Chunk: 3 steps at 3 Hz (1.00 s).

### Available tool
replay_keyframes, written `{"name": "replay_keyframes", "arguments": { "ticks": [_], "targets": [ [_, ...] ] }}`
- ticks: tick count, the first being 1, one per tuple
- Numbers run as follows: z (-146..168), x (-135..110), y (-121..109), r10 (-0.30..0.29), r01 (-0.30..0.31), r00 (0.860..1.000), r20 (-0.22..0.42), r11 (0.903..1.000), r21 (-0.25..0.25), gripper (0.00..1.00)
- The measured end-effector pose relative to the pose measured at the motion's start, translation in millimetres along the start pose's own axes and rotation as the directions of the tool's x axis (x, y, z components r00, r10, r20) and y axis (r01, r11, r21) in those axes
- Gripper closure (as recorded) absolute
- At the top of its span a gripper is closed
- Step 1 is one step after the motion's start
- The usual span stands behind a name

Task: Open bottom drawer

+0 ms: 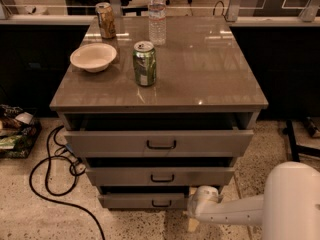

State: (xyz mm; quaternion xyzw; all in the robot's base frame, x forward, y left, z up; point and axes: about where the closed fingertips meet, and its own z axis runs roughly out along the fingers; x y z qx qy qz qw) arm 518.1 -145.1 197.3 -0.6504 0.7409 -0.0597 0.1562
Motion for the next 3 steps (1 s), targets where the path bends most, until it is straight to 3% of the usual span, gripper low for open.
{"name": "replay_keyframes", "arguments": {
  "ticks": [1,3],
  "targets": [
    [0.1,0.4,1.1,0.000,0.000,1.000,-0.005,1.0000,0.000,0.17],
    [1.2,0.5,3.3,0.000,0.000,1.000,-0.006,1.0000,-0.002,0.64]
  ]
}}
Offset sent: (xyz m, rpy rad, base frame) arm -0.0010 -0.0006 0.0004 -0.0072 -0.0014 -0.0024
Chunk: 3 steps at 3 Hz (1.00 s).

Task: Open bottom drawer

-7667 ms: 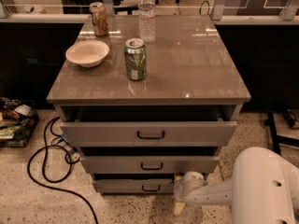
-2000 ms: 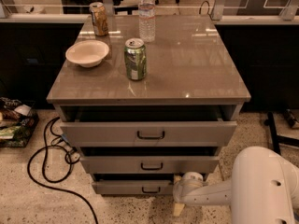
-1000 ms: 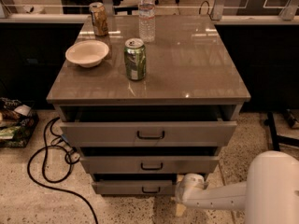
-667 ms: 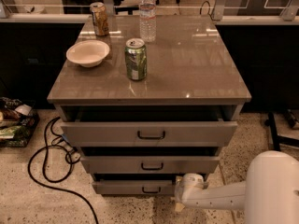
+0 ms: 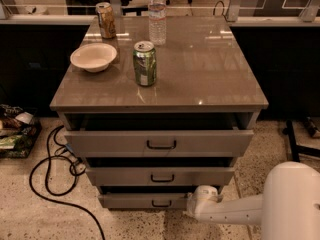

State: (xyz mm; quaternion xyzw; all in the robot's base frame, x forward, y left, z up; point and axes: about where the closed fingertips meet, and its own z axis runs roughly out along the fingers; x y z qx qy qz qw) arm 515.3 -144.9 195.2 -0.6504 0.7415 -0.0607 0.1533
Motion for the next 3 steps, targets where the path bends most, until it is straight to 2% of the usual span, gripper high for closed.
{"name": "replay_keyframes", "arguments": {
  "ticks": [1,2,3],
  "targets": [
    [0.2,-0.1,0.7,0.000,0.000,1.000,0.000,1.0000,-0.001,0.87],
    [-0.7,-0.2,0.6,0.000,0.000,1.000,0.000,1.0000,-0.001,1.00],
    [-0.7,-0.3,0.6,0.000,0.000,1.000,0.000,1.0000,-0.002,1.00]
  ]
}}
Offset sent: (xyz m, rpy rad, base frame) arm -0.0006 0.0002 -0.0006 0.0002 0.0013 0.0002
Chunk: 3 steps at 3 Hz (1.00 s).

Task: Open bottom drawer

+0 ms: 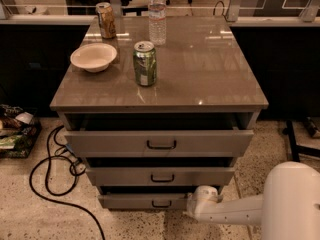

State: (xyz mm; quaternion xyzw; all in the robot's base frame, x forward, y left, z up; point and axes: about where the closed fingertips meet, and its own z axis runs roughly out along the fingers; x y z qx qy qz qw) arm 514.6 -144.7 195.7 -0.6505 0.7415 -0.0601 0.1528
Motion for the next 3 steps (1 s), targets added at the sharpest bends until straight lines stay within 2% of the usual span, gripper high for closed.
{"name": "replay_keyframes", "arguments": {
  "ticks": [3],
  "targets": [
    [-0.1,0.0,0.0,0.000,0.000,1.000,0.000,1.0000,0.000,1.00]
  ]
}}
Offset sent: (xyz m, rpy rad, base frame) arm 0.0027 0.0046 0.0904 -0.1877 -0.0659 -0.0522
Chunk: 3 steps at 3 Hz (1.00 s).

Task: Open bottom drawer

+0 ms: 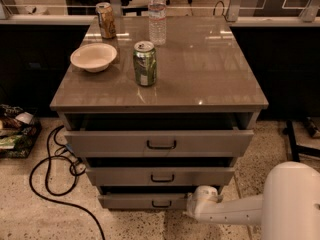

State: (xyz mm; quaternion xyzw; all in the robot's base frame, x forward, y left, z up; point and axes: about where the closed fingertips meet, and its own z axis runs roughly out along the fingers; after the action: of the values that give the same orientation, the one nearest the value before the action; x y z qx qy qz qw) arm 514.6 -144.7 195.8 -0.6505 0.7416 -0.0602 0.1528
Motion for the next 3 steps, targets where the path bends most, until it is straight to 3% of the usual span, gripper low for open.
{"name": "replay_keyframes", "arguments": {
  "ticks": [1,3],
  "targets": [
    [0.0,0.0,0.0,0.000,0.000,1.000,0.000,1.0000,0.000,0.82],
    [0.1,0.0,0.1,0.000,0.000,1.000,0.000,1.0000,0.000,0.35]
  ]
}}
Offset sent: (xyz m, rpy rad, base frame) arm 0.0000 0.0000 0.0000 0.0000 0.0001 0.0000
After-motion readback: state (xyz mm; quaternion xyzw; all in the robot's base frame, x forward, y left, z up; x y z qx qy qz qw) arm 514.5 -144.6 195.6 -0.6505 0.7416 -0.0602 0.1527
